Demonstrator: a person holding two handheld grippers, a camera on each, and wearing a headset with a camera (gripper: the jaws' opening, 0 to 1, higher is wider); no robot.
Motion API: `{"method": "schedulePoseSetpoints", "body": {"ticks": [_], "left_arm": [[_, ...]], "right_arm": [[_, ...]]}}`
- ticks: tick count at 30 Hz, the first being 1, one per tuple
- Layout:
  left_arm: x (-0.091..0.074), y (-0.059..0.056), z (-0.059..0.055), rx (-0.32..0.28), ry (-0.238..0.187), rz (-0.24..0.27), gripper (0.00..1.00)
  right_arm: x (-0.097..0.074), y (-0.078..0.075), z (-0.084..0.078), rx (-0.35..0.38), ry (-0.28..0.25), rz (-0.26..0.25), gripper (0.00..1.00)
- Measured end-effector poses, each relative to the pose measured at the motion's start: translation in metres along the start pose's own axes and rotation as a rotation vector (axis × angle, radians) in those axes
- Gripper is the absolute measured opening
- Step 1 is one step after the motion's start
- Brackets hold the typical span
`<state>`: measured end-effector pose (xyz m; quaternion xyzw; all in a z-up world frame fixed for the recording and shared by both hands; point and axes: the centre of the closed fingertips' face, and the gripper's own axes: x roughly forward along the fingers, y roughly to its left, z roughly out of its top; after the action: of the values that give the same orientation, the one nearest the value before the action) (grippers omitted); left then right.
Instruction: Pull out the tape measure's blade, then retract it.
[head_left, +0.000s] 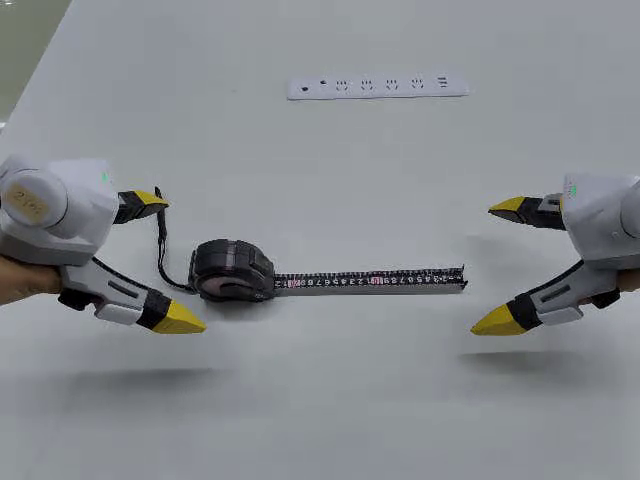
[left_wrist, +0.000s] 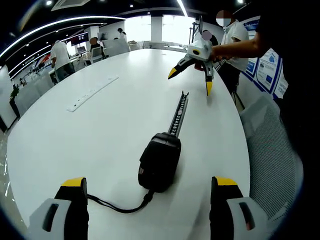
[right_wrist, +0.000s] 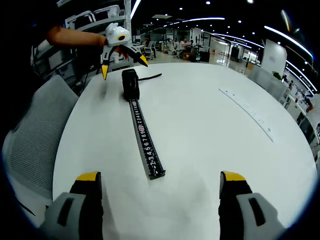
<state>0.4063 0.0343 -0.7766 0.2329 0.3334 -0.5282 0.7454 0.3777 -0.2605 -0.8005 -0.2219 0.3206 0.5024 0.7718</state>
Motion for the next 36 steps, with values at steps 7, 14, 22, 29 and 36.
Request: {"method": "schedulePoseSetpoints", "body": {"ticks": [7, 14, 22, 29, 36], "left_arm": [[-0.003, -0.002, -0.001, 0.001, 0.0, 0.003, 1.0], [-0.008, -0.004, -0.003, -0.013, -0.012, 0.021, 1.0], [-0.013, -0.012, -0.006, -0.041, -0.034, 0.044, 1.0], [-0.018, -0.021, -0.006, -0.082, -0.069, 0.078, 1.0], [-0.023, -0.031, -0.006, -0.116, -0.104, 0.114, 1.0]], "right_arm": [[-0.003, 0.001, -0.001, 0.007, 0.001, -0.007, 1.0], [-0.008, 0.009, -0.003, 0.028, 0.002, -0.024, 1.0], [-0.013, 0.016, 0.0, 0.05, -0.014, -0.048, 0.99], [-0.019, 0.022, 0.005, 0.068, -0.036, -0.081, 0.99], [-0.022, 0.033, 0.011, 0.089, -0.063, -0.116, 0.98]]}}
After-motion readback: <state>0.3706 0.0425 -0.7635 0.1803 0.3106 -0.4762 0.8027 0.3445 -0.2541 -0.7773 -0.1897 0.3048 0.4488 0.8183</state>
